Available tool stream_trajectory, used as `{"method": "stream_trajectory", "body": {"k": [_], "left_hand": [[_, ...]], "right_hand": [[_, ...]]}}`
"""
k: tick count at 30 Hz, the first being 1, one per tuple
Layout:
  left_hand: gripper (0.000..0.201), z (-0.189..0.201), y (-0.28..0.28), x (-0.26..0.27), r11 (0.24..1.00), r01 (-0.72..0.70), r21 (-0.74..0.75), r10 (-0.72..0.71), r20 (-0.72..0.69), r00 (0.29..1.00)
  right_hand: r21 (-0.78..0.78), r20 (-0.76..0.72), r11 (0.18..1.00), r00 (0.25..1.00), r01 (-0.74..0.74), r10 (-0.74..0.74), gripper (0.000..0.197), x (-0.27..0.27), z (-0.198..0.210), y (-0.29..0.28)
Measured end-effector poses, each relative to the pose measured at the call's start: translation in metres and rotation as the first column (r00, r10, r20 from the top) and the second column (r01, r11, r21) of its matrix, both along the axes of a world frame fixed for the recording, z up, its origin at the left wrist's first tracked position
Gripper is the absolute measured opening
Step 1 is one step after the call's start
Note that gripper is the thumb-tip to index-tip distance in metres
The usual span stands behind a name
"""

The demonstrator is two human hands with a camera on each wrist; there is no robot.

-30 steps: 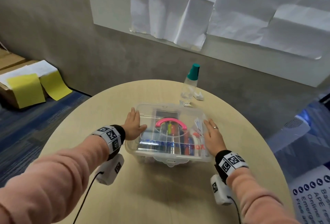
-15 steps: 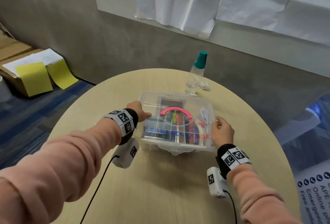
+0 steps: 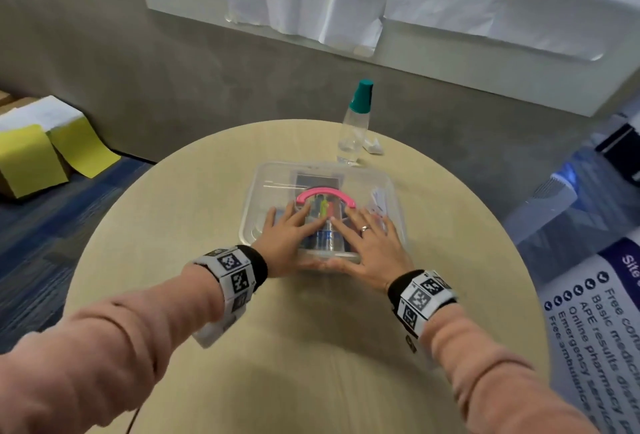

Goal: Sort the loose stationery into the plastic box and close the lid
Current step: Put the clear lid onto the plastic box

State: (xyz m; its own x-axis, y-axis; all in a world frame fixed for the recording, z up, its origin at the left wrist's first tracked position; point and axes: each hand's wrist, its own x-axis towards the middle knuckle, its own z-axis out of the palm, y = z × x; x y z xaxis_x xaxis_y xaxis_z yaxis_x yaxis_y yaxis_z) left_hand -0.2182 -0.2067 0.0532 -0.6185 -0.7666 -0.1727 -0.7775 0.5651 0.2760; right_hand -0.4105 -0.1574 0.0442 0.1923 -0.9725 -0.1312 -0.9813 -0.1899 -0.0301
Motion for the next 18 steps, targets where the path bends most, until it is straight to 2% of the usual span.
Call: {"method": "stream_trajectory", "body": {"k": [5,10,12,15,16,18], "left_hand": [[0.083,-0.005,0.002,0.0,0.998,0.05,-0.041,-0.048,0.062,0.997],[0.081,-0.001,0.005,-0.002,0.993,0.099,-0.069,-0.084,0.194,0.977],[0.078,0.012,0.004,-0.003,0.995,0.095,0.012,-0.095,0.202,0.975],[0.064,0.053,-0.014,-0.005,0.968,0.148,0.203,-0.189,0.203,0.961],[0.055,0.071,-0.024,-0.007,0.959,0.15,0.239,-0.199,0.198,0.96],[0.044,0.104,-0.046,-0.016,0.973,0.132,0.19,-0.165,0.17,0.971]], "right_hand": [[-0.07,-0.088,0.997,0.996,-0.012,0.006,0.079,0.001,-0.008,0.002],[-0.094,-0.151,0.995,0.989,-0.019,0.005,0.079,0.005,-0.011,0.003],[-0.077,-0.08,0.997,0.997,-0.024,0.018,0.074,0.003,-0.007,0.003],[-0.11,0.234,0.988,0.969,0.105,-0.077,0.065,0.0,-0.002,0.007],[-0.114,0.275,0.982,0.955,0.15,-0.113,0.063,0.0,-0.003,0.008],[-0.1,0.204,0.979,0.967,0.176,-0.153,0.059,0.0,-0.005,0.006]]}}
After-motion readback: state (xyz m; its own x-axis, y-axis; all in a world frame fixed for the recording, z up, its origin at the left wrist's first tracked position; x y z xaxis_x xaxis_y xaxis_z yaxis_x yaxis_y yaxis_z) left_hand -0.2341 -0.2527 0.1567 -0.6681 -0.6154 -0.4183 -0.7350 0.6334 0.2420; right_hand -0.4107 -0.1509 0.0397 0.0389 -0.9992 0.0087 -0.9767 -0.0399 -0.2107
